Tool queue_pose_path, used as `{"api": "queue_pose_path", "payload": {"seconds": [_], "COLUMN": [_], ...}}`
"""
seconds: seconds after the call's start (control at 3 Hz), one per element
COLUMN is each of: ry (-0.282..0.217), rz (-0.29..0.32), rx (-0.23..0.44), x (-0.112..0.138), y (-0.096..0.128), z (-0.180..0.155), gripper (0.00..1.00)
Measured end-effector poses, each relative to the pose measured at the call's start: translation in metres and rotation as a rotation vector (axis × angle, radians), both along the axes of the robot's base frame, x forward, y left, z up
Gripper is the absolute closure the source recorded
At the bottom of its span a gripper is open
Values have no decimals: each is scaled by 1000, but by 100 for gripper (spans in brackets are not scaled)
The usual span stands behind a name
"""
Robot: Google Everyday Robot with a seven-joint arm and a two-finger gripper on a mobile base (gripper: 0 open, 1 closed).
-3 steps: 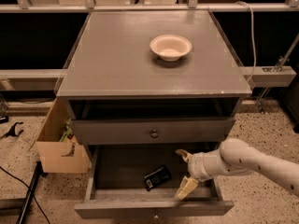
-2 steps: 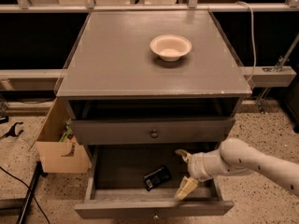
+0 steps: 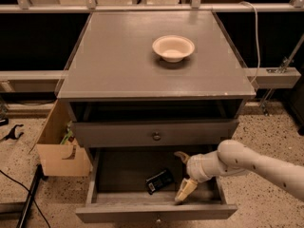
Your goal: Pick rxbar blueberry from middle drawer and place on counter
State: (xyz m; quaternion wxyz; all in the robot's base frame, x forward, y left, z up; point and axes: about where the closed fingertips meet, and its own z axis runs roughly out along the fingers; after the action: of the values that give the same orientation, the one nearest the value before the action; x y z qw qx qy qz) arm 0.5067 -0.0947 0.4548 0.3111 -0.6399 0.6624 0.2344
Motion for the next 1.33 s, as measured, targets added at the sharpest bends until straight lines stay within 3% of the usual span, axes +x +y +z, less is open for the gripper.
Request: {"api": "queue_pose_path", "payload": {"seconds": [0.33, 0.67, 1.0, 1.33], "ry": [-3, -1, 7, 4], "rz": [33, 47, 68, 89], "rx": [5, 8, 23, 46], "x": [12, 18, 23, 27], "y": [12, 17, 21, 22], "z": [-14, -24, -42, -59], "gripper": [22, 22, 12, 10]}}
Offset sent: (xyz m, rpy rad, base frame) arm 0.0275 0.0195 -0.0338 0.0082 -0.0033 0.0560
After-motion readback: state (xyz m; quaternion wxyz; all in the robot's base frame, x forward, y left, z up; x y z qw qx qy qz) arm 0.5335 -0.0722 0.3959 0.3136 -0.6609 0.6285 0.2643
